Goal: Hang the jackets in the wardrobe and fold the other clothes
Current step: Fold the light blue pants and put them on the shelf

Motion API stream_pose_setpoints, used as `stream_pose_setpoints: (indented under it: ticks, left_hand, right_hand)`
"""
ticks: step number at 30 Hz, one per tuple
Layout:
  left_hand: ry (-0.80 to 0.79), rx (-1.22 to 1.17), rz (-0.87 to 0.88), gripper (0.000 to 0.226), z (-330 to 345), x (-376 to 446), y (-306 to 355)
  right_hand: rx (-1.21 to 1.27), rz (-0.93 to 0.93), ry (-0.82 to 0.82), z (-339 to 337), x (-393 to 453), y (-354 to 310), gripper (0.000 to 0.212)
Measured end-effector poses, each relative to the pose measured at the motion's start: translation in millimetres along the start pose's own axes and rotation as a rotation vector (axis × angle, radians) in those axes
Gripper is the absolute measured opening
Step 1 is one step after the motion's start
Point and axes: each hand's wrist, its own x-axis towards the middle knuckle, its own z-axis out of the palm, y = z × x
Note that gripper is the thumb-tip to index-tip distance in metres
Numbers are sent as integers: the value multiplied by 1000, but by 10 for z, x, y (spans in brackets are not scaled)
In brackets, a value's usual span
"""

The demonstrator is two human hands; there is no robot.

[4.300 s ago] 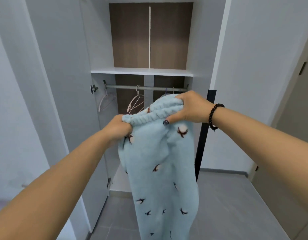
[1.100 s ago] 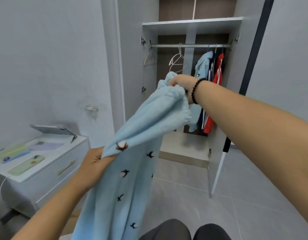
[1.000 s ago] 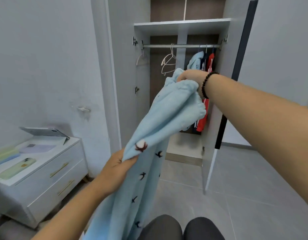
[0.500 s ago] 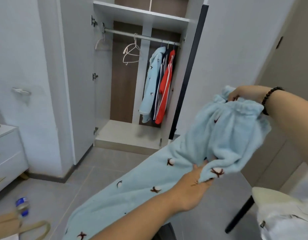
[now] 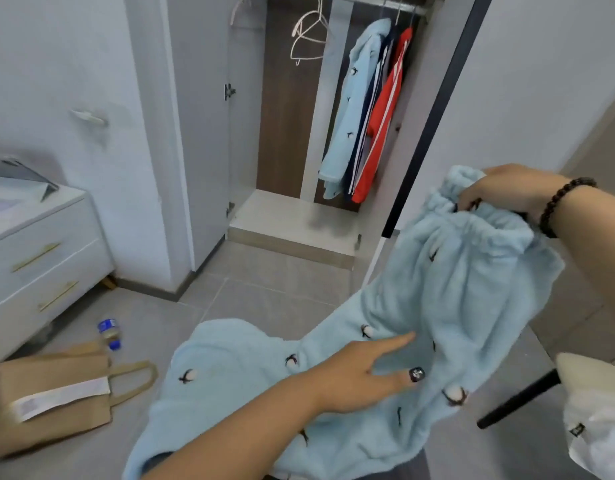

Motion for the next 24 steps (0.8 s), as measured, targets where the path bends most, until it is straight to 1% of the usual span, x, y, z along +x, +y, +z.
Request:
stream_pose_setpoints:
  ticks: [2, 4, 8, 10, 11, 12, 14, 16, 17, 20, 21, 22, 24]
  left_hand:
    - [165, 69, -77, 49, -344, -269, -285]
    - [335, 152, -147, 38, -688, -567, -572]
    - [636, 275, -334, 32, -1263, -1032, -1004]
    - [721, 325, -424, 29, -1517, -1149, -1117]
    - [725, 332, -473, 29, -1646, -1183, -1155]
    - [695, 329, -525, 30, -1769, -1209, -1189]
    - [569, 326, -613, 31, -1980, -1240, -1234]
    - [458, 307, -646, 31, -2130, -1253, -1261]
    - [432, 297, -645, 29, -2180, -1255, -1264]
    - [399, 341, -609, 10, -2262, -1212, -1253]
    - [398, 374, -583, 7, -2293, -1179, -1234]
    - [418, 399, -551, 8, -2334, -1137, -1209]
    - [525, 424, -468, 10, -2419, -1033, -1143]
  right_hand:
    - [50, -107, -66, 392, 3, -189, 14]
    - [100, -194, -109, 813, -12, -375, 11]
    - [124, -330, -173, 1651, -111, -630, 14]
    - [138, -348, -210, 2002, -181, -682, 15]
    - [160, -350, -229, 2151, -220, -698, 17]
    - [192, -345, -246, 2280, -257, -710, 19]
    - [243, -348, -271, 2475, -331, -715, 20]
    - [261, -371, -294, 2607, -405, -697, 19]
    - [265, -382, -304, 2661, -443, -681, 18]
    - [268, -412, -311, 2779, -544, -634, 18]
    - [260, -418, -307, 2806, -564, -625, 19]
    - [252, -421, -302, 2824, -573, -620, 20]
    - [248, -424, -293, 2843, -562, -613, 24]
